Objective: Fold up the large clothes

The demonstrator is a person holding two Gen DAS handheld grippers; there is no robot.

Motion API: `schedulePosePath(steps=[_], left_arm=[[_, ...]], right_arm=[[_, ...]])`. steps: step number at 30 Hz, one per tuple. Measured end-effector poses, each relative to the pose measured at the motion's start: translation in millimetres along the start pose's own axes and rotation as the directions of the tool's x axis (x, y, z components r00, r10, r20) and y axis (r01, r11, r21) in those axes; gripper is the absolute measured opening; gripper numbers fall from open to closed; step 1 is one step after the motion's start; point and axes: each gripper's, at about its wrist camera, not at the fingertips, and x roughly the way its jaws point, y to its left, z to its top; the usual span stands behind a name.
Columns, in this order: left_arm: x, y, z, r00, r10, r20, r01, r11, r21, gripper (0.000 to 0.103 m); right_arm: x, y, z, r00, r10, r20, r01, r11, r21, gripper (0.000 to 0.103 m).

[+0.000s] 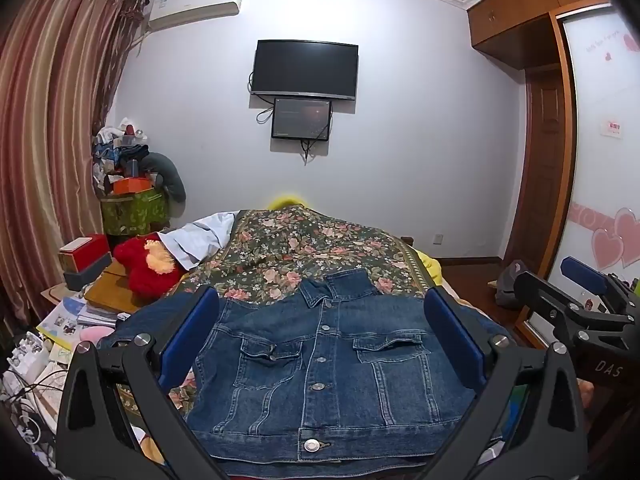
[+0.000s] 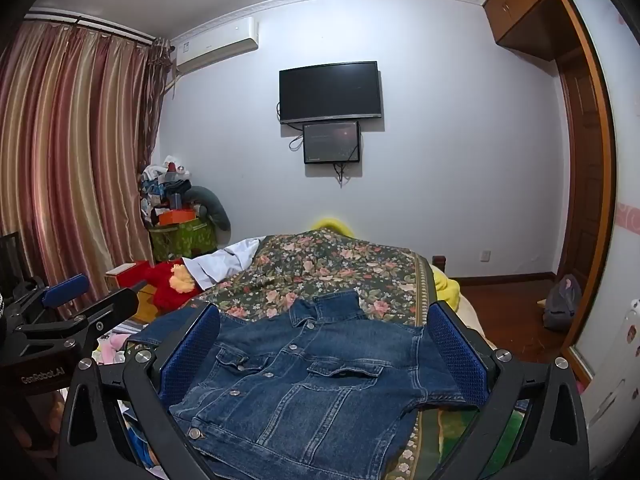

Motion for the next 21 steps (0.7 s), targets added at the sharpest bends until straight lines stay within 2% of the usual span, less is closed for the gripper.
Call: schedulePosePath(steps=[21], left_arm=[[0.7,0.9,0.7,1.0,0.0,0.002,0.0,1.0,0.001,0.103]], right_arm=[[-1.2,0.6,4.1,1.0,0.002,0.006,-0.002,1.0,-0.004,0.103]])
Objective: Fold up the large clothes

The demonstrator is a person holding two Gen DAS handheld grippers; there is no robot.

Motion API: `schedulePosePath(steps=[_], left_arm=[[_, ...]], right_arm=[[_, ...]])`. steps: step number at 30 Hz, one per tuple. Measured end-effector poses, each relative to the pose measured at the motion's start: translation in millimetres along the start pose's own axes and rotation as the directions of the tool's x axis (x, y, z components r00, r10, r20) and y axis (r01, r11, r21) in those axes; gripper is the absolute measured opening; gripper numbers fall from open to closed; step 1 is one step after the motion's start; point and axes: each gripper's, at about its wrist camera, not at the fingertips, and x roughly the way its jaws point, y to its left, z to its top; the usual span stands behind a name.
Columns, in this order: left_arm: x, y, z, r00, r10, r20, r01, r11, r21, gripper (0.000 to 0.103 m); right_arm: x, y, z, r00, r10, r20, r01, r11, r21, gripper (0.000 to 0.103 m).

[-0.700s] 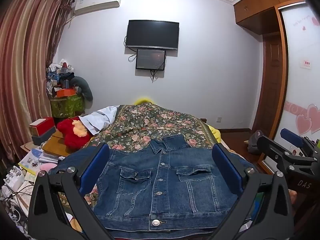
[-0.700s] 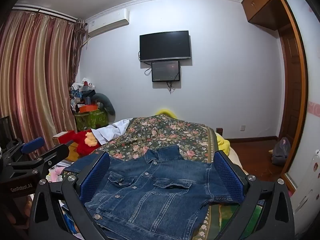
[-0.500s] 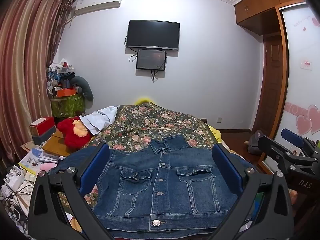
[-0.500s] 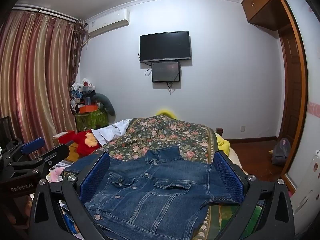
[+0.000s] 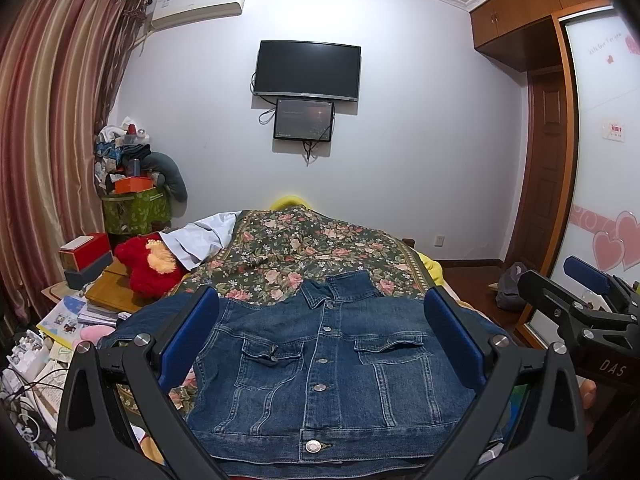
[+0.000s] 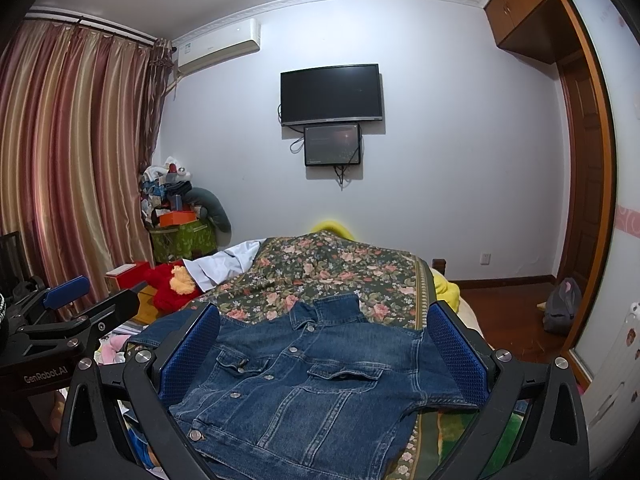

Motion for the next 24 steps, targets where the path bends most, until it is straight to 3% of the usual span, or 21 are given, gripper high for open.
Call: schedulePosePath(steps=[24], left_arm=[[-1.2,1.6,-0.7,1.0,0.0,0.0,0.0,1.0,-0.005,0.103]], right_arm=[[-0.6,0.4,0.4,1.0,0.0,0.002,0.0,1.0,-0.001,0.103]])
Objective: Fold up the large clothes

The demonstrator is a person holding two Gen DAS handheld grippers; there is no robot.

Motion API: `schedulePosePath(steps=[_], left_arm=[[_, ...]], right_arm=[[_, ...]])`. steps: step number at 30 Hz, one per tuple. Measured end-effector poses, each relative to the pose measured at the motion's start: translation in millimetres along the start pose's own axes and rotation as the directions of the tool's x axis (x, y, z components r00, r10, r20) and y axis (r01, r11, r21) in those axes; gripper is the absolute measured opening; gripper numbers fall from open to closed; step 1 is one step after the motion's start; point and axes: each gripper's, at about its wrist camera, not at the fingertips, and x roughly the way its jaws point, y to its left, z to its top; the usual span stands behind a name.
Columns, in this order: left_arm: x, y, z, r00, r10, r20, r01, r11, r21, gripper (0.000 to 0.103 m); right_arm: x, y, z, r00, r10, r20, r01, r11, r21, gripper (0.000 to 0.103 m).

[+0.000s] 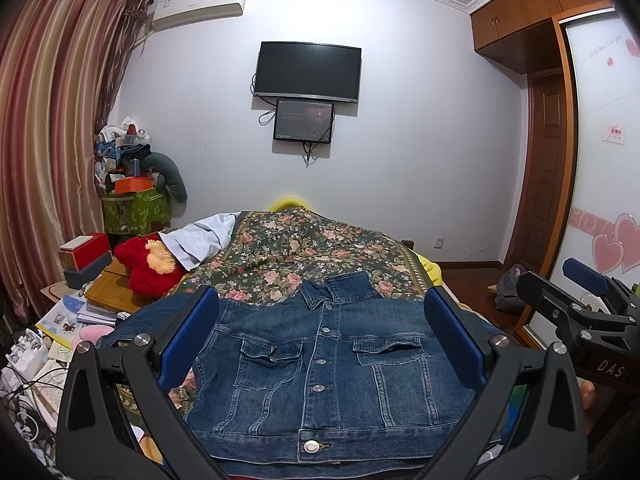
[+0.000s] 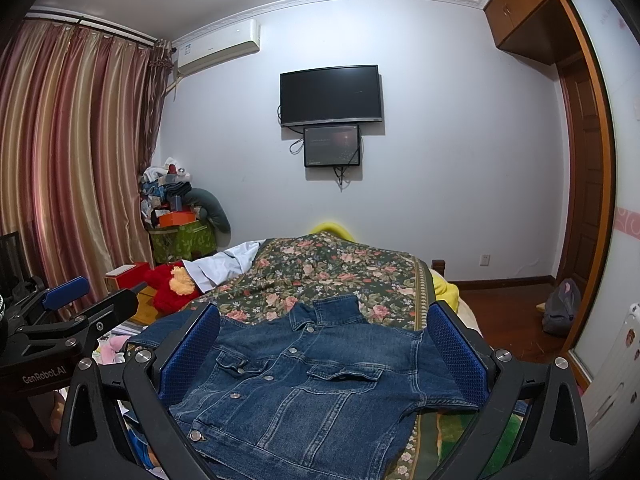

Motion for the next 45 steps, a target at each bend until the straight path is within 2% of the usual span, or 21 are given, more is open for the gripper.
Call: schedulePosePath(steps=[6,12,17,18,20,21,23,25,26,29,30,33,36,38,39,40,42,43,45], left_arm=[[-7.3,-1.6,3.0,1.0,0.004,0.004,-0.004,1.0,0.0,0.103],[10.0,10.0,3.1,0.999,0.043,0.001,-0.043,0.999,0.0,0.103],[50.0,42.1,4.0,0.996,0.091,-0.015,-0.091,0.995,-0.039,0.103],[60.5,51.2,4.1,0.996,0.089,-0.012,-0.09,0.993,-0.075,0.103],[83.2,72.4,4.1,0.991,0.125,-0.048,-0.128,0.989,-0.073,0.103],[87.5,80.4,9.1,0.989,0.144,-0.027,-0.145,0.988,-0.056,0.103],[108.5,106.0,9.5,0.986,0.163,-0.046,-0.167,0.982,-0.092,0.103],[132.3,135.2,4.9,0.972,0.206,-0.111,-0.218,0.969,-0.117,0.103],[144.4,149.3,1.6,0.968,0.215,-0.131,-0.234,0.96,-0.15,0.103],[174.1,182.6,-13.2,0.93,0.288,-0.226,-0.325,0.934,-0.146,0.103],[187.3,190.7,-21.7,0.923,0.291,-0.254,-0.337,0.928,-0.161,0.103],[220.2,227.4,-40.1,0.88,0.324,-0.347,-0.39,0.91,-0.141,0.103],[246.0,256.6,-63.6,0.821,0.341,-0.458,-0.44,0.889,-0.128,0.103],[258.0,275.3,-80.3,0.784,0.307,-0.539,-0.451,0.879,-0.156,0.103],[261.4,282.7,-87.4,0.774,0.277,-0.569,-0.45,0.873,-0.186,0.103],[265.9,294.6,-97.5,0.769,0.225,-0.598,-0.443,0.863,-0.245,0.103],[267.1,307.0,-107.5,0.76,0.166,-0.628,-0.441,0.842,-0.311,0.103],[268.6,313.9,-113.9,0.756,0.136,-0.64,-0.443,0.826,-0.348,0.103],[268.7,323.9,-123.0,0.759,0.077,-0.647,-0.432,0.802,-0.412,0.103]], right_arm=[[0.4,0.2,-0.8,1.0,0.0,-0.002,0.0,1.0,-0.001,0.103],[15.2,0.7,7.1,1.0,0.015,-0.023,-0.015,1.0,-0.002,0.103],[53.7,2.8,6.0,0.997,0.04,-0.068,-0.04,0.999,-0.001,0.103],[63.0,4.3,6.9,0.996,0.04,-0.079,-0.041,0.999,-0.006,0.103],[85.2,7.9,8.5,0.994,0.041,-0.102,-0.044,0.999,-0.019,0.103],[97.4,11.6,6.5,0.992,0.04,-0.116,-0.043,0.999,-0.023,0.103],[124.8,15.1,6.7,0.986,0.049,-0.159,-0.054,0.998,-0.03,0.103],[152.0,19.2,5.2,0.977,0.062,-0.206,-0.07,0.997,-0.032,0.103],[168.3,22.0,4.0,0.969,0.072,-0.234,-0.083,0.996,-0.035,0.103],[212.6,32.2,-3.0,0.949,0.07,-0.309,-0.094,0.994,-0.063,0.103],[226.6,35.7,-5.2,0.941,0.069,-0.332,-0.099,0.992,-0.073,0.103],[270.8,46.3,-14.8,0.905,0.087,-0.416,-0.133,0.987,-0.085,0.103],[314.3,57.6,-27.1,0.864,0.098,-0.494,-0.159,0.984,-0.083,0.103],[336.7,65.8,-34.6,0.839,0.1,-0.535,-0.172,0.981,-0.086,0.103],[348.7,70.4,-38.5,0.826,0.099,-0.555,-0.177,0.98,-0.088,0.103],[360.2,74.5,-43.4,0.808,0.096,-0.581,-0.182,0.979,-0.091,0.103],[388.1,83.5,-55.2,0.766,0.101,-0.635,-0.206,0.974,-0.093,0.103],[403.6,88.9,-63.1,0.738,0.1,-0.668,-0.216,0.972,-0.093,0.103],[422.8,96.5,-73.9,0.703,0.099,-0.704,-0.225,0.97,-0.087,0.103]])
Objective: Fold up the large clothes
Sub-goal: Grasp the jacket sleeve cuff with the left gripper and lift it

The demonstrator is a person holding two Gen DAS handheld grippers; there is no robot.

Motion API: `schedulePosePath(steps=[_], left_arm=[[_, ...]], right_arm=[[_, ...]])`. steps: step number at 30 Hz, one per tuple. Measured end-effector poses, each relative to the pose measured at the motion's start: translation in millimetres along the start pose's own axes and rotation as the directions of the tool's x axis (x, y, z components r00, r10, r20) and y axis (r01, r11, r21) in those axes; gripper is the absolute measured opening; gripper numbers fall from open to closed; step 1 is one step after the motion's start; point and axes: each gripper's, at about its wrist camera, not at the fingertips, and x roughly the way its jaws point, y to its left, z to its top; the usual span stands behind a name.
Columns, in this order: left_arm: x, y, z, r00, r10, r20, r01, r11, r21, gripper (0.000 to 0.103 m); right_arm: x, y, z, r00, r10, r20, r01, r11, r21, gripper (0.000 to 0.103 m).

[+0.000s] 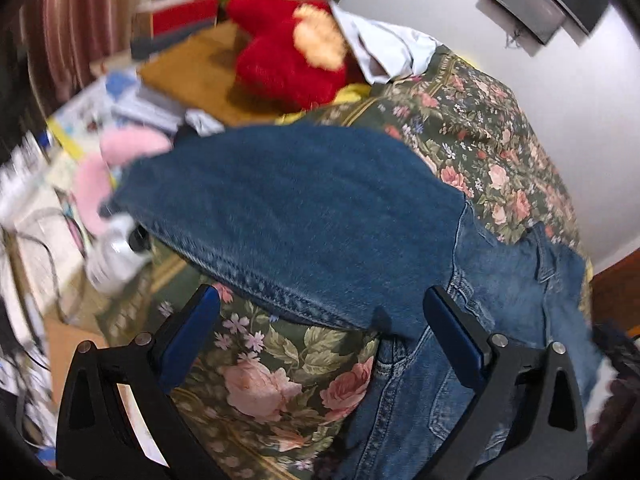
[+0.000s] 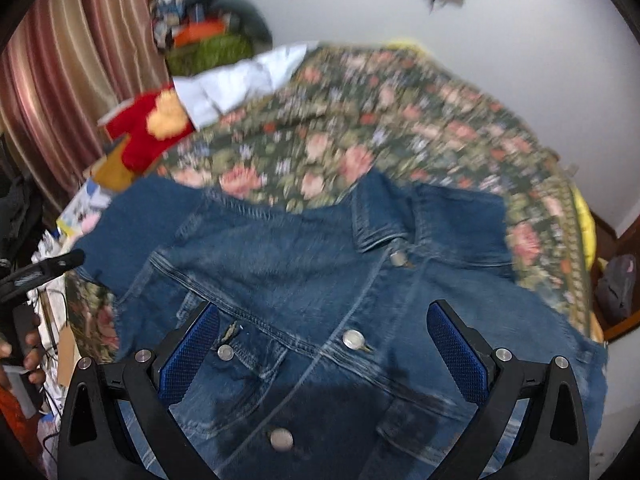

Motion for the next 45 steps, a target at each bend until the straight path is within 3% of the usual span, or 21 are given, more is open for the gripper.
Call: schedulePosePath(steps=[4,7,12,15,16,17,22,23,27,29,32,34,36,41,45], left_arm=[[14.9,14.1,0.6,0.992,-0.113,-0.06,0.107,0.99,-0.096,0.1],[22.2,23.0,5.0,0.984,-0.172,-0.05,0.162,0.973,-0.167,0.1],[25.8,31.8,17.6,0.979,-0.202,-0.011,0.196,0.959,-0.204,0.095],[23.0,29.9,28.5,0.99,-0.136,0.026,0.138,0.976,-0.171,0.072],[25.1,29.8,32.5,0.995,-0.096,0.029,0.1,0.982,-0.157,0.055],[28.4,32.4,35.5,0.997,-0.071,0.021,0.073,0.985,-0.159,0.047],[28.0,34.8,49.4,0.998,-0.032,0.056,0.041,0.985,-0.169,0.027],[25.5,31.0,51.2,0.998,-0.011,0.069,0.021,0.988,-0.151,0.021],[5.5,2.5,58.4,0.986,0.052,0.159,-0.046,0.998,-0.041,0.014],[-8.7,-20.0,62.1,0.973,0.066,0.22,-0.078,0.996,0.044,0.013],[-33.8,-64.5,63.2,0.941,0.078,0.329,-0.147,0.971,0.19,0.012],[-48.3,-95.5,60.4,0.923,0.054,0.382,-0.169,0.947,0.274,0.012],[-55.5,-121.5,57.0,0.916,0.024,0.401,-0.169,0.928,0.331,0.012],[-56.1,-184.4,32.1,0.927,-0.084,0.367,-0.113,0.868,0.484,0.008],[-30.8,-224.1,-5.7,0.957,-0.123,0.262,-0.058,0.806,0.589,0.008]], right_arm=[[47.6,14.7,12.1,0.993,0.051,-0.104,-0.053,0.999,-0.014,0.103],[75.2,26.7,17.6,0.981,0.1,-0.169,-0.105,0.994,-0.02,0.103],[121.8,48.2,18.2,0.938,0.179,-0.296,-0.19,0.982,-0.009,0.103],[140.4,57.9,13.8,0.926,0.174,-0.335,-0.19,0.982,-0.015,0.103],[145.0,61.5,10.8,0.929,0.162,-0.334,-0.182,0.983,-0.028,0.103],[146.7,64.6,8.9,0.932,0.151,-0.329,-0.175,0.984,-0.044,0.103],[149.1,77.6,3.3,0.94,0.115,-0.321,-0.156,0.982,-0.104,0.103],[151.0,79.3,2.6,0.939,0.118,-0.324,-0.158,0.982,-0.102,0.103],[146.4,75.7,4.4,0.93,0.133,-0.343,-0.171,0.982,-0.084,0.102],[137.6,71.8,6.4,0.923,0.147,-0.355,-0.181,0.982,-0.062,0.097],[111.9,56.4,12.6,0.923,0.191,-0.333,-0.211,0.977,-0.025,0.096],[86.6,43.2,15.1,0.941,0.193,-0.279,-0.206,0.978,-0.017,0.096],[63.3,28.8,16.4,0.956,0.185,-0.228,-0.192,0.981,-0.01,0.096],[1.0,-27.9,12.7,0.98,0.161,-0.116,-0.159,0.987,0.028,0.096],[-36.1,-58.1,-2.0,0.991,0.128,-0.049,-0.126,0.991,0.044,0.096]])
